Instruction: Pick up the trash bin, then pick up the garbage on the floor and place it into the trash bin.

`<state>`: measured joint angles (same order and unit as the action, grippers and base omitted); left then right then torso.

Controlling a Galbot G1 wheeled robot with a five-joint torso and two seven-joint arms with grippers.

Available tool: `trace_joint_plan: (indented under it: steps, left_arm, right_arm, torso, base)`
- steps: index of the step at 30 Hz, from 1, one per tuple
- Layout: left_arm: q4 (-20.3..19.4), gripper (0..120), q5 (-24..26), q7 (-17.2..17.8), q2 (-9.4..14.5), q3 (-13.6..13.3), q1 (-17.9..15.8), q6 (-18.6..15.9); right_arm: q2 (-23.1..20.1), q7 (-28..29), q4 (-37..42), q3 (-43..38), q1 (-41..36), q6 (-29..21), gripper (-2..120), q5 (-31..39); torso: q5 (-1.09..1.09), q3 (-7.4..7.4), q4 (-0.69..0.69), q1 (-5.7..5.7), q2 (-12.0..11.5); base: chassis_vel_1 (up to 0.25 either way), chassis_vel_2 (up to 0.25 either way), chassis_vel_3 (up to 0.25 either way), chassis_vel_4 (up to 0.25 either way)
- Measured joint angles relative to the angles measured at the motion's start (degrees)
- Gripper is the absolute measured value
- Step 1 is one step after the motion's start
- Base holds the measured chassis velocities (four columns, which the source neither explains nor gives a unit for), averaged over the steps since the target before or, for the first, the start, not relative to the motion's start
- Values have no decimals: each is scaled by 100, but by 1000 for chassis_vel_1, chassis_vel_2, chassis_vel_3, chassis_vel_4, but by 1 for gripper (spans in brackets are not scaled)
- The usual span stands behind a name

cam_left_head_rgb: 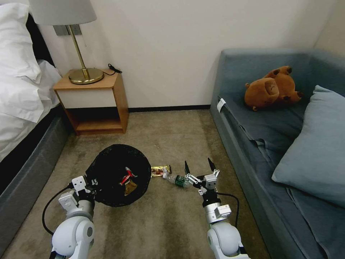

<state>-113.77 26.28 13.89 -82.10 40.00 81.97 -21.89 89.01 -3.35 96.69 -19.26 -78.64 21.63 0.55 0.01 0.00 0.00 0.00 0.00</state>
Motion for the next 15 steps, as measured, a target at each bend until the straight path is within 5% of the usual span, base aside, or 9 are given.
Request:
trace_joint_plan:
  steps: [15]
  left_arm:
    - [-76, 1, -19, 14, -11, 59, 79, 0]
  right_arm:
    - [-130, -11, -204, 282, 15, 38, 100, -200]
  torso:
    - [2, 0, 1, 0, 0]
  base:
    - [-76, 89, 79, -82]
